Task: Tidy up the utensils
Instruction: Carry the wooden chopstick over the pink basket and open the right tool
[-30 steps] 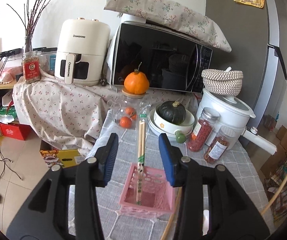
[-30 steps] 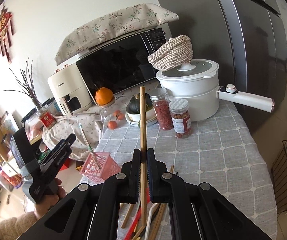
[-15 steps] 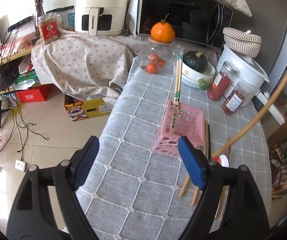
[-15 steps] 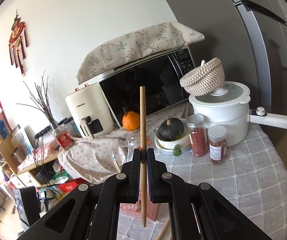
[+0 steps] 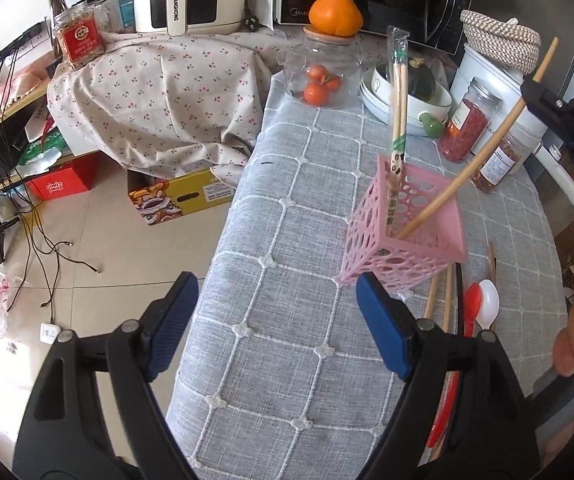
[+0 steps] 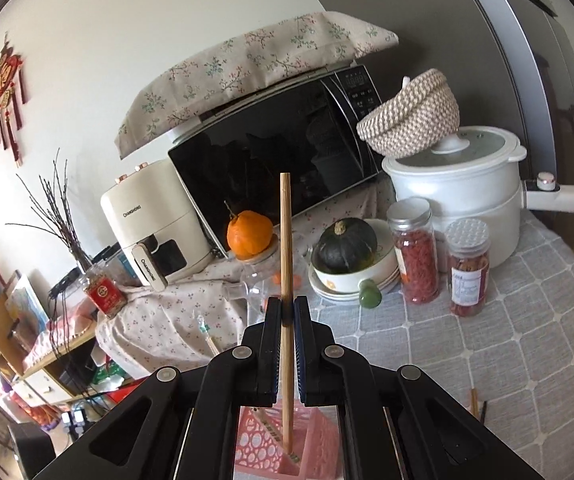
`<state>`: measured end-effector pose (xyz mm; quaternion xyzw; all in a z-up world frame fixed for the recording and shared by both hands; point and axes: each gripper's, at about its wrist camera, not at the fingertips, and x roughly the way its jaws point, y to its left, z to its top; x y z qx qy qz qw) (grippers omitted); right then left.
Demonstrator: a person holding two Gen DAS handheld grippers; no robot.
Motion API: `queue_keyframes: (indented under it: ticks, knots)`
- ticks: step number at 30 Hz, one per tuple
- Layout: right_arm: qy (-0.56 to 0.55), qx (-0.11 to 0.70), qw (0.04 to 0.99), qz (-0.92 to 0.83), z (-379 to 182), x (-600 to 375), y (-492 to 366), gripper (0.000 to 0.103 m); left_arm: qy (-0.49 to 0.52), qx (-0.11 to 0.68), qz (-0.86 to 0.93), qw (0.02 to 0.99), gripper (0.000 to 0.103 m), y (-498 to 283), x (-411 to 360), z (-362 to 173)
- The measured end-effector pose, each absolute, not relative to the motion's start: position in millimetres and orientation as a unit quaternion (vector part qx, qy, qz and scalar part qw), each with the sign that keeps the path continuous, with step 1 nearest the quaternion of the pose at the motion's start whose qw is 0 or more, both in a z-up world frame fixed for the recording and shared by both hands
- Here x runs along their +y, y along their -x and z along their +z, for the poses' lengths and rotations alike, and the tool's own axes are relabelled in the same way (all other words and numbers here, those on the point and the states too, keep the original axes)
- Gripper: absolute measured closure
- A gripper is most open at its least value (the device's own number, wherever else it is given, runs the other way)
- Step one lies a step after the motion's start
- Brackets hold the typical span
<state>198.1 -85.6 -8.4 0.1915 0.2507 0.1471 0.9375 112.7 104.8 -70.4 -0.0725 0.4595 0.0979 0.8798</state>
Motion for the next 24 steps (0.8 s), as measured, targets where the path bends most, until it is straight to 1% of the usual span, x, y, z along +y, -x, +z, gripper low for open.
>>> queue_keyframes:
  ticks: [8,10,11,12,14,18,20,23,24]
  knots:
    - [-0.178,0.27,0.933,0.158,-15.9,-74.1,-199.3,0.096,0.08,0.454,0.085,0.884,0.021,-113.1,98.5,-67.9]
    - [-0.183,0.272,0.931,0.161,-12.7,-78.1,-198.7,0.089,0.08,0.451,0.081,0.885,0.021,-112.6,97.3,-66.4]
    - [-0.185,0.272,0.931,0.161,-9.9,-80.2,-197.5,0.083,0.081,0.45,0.078,0.886,0.021,-112.1,96.2,-65.3]
    - [-0.186,0.271,0.931,0.162,-7.0,-82.5,-195.3,0.08,0.082,0.449,0.075,0.887,0.021,-111.6,95.7,-64.3]
    - [-0.179,0.272,0.932,0.16,-0.3,-86.6,-190.4,0.071,0.084,0.447,0.067,0.888,0.02,-110.6,94.2,-62.8]
    - [-0.162,0.268,0.937,0.154,19.2,-101.8,-173.9,0.06,0.09,0.452,0.048,0.886,0.019,-109.7,90.1,-63.4]
    - [-0.151,0.267,0.94,0.147,29.6,-112.7,-164.2,0.052,0.092,0.453,0.039,0.886,0.019,-108.3,87.2,-63.2]
    - [-0.13,0.271,0.944,0.134,36.9,-129.9,-149.0,0.043,0.094,0.457,0.027,0.884,0.019,-105.4,81.9,-63.7]
    - [-0.123,0.273,0.946,0.127,37.2,-135.5,-144.5,0.041,0.096,0.459,0.022,0.883,0.018,-104.5,79.8,-64.1]
